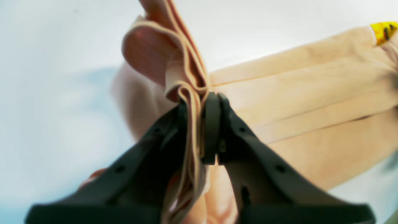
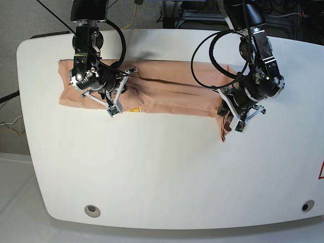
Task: Fold the T-shirt properly
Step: 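Carry the folded end with the left gripper onto the strip's middle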
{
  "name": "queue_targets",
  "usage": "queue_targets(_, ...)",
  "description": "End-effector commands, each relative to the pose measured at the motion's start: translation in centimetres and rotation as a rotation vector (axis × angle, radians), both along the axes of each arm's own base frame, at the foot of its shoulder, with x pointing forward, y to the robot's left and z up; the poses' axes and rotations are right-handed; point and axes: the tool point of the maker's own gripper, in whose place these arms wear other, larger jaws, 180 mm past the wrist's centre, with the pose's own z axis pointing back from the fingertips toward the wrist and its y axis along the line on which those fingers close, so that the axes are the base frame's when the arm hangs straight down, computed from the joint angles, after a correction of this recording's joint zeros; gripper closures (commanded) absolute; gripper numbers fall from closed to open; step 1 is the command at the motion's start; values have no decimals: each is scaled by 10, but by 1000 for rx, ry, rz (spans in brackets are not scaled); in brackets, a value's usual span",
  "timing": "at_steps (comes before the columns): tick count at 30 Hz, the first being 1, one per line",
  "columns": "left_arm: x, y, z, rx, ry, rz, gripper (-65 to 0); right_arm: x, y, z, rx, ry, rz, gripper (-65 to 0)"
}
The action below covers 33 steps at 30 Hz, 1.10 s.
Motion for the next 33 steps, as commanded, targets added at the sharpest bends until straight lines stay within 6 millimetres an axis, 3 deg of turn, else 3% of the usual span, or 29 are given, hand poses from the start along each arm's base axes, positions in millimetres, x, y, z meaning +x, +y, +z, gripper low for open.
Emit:
queue_targets(1, 11, -13, 17, -32, -62, -18, -23, 0, -2, 1, -4, -5, 0, 0)
queue_targets(13, 8, -47, 18, -66, -61, -89, -23, -3, -2, -1, -4, 3, -1, 0)
queue_targets(33, -7, -79, 11, -74, -37, -188, -23, -4, -2, -2, -4, 5, -4, 0)
